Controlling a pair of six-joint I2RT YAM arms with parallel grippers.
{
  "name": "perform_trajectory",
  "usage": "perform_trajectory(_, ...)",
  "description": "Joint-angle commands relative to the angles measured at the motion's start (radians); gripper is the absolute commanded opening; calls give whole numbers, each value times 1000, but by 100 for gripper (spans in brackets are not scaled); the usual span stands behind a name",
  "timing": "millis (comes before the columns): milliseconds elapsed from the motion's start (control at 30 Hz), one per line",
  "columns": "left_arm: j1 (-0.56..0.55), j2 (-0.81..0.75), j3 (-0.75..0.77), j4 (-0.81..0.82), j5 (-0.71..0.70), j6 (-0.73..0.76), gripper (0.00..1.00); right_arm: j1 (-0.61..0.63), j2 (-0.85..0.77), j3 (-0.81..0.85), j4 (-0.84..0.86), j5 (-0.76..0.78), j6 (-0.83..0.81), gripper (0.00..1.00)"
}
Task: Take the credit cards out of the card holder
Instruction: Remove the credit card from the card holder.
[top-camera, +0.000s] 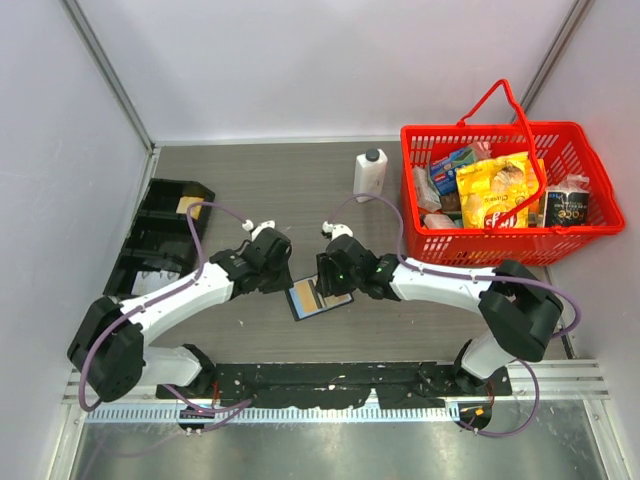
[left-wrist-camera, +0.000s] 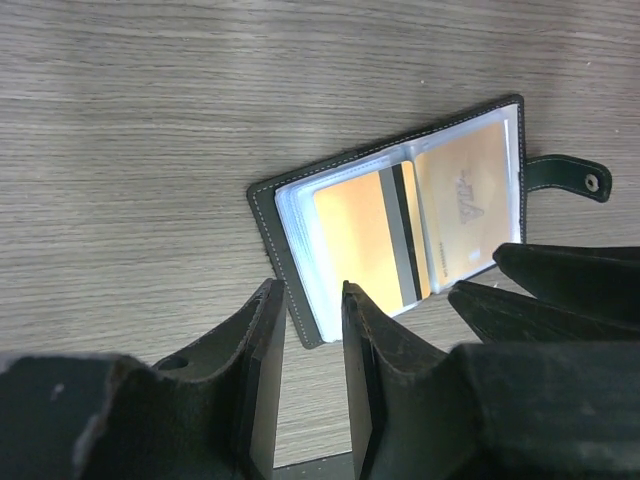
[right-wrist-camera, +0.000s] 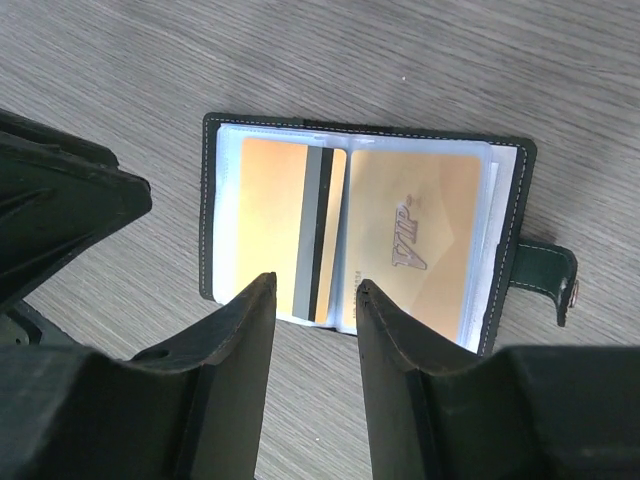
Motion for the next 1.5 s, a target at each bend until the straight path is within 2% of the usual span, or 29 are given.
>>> perform_trajectory(0,5,2,14,49,89,18,33,-27,-36,-33,97,-39,30,43)
perform_trajectory(133,8,99,40,106,198,41,30,-58,-35,-79,213,-136,54,42)
perform_trajectory(400,22,205,68,70,244,64,21,-109,-13,-170,376,-214,126,39)
perform_trajectory(667,53,211,31,49,242,78,15,-119,36,-198,430,-259,137,38)
perform_trajectory(867,65,249,39,46,273,91,12,-126,54,-224,430,-216,169,38)
perform_trajectory(1067,91,269,25,46,301,97,7,-133,79,-256,494,-259,186,35)
perform_trajectory(1467,142,308,2,60,362,118,4,-158,131,-299,644,-340,244,33)
